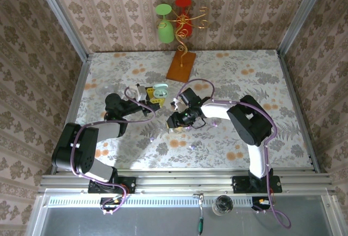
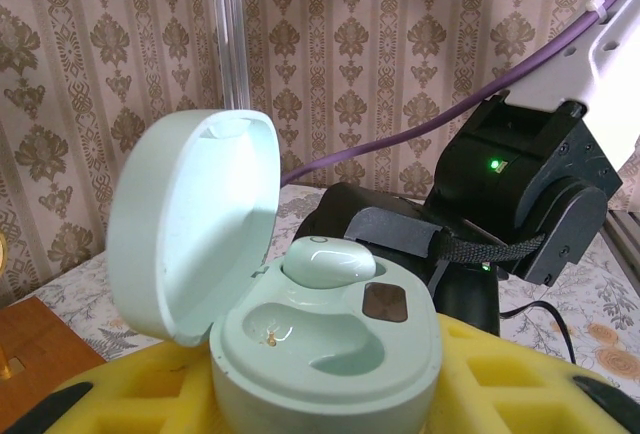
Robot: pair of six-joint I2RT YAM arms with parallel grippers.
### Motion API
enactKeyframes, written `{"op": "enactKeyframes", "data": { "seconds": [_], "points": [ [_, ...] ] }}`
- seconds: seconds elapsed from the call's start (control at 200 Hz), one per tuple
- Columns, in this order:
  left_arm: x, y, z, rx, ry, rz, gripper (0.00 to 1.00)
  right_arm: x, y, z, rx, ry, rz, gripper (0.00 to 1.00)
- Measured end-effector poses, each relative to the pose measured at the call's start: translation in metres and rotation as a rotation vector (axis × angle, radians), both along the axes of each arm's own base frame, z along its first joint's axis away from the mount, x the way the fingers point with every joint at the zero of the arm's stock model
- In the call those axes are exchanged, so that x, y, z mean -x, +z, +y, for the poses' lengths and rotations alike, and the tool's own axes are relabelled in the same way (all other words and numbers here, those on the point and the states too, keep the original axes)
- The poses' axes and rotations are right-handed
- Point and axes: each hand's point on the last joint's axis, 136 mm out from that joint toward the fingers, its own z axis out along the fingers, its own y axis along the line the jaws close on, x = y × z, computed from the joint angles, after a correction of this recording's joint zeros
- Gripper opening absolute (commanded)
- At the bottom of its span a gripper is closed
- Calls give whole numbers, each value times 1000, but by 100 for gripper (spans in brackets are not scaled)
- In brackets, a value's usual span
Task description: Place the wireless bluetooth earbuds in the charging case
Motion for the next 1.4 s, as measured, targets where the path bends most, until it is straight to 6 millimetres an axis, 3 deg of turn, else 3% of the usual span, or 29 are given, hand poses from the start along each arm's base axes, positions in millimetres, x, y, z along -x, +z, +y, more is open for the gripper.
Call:
{"op": "enactKeyframes", "data": {
  "seconds": [0.235, 0.555, 0.8, 0.96, 1.165, 1.4],
  "points": [
    [0, 0, 0, 0, 0, -1, 42, -1, -4, 1, 10, 14, 6, 28],
    [0, -1, -1, -1, -1, 3, 42, 3, -6, 1, 27, 29, 7, 19],
    [0, -1, -3, 1, 1, 3, 42, 2, -5, 2, 41, 28, -13, 18],
    [-6, 0, -1, 3, 43, -10, 42, -6, 0, -11, 96, -24, -74, 20],
    [-13, -5, -2, -3, 121, -39, 42, -18, 32, -45, 128, -157, -164, 18],
    [-19, -9, -10, -23, 199, -94, 42, -37, 99, -74, 92, -288, -321, 18]
  ]
}}
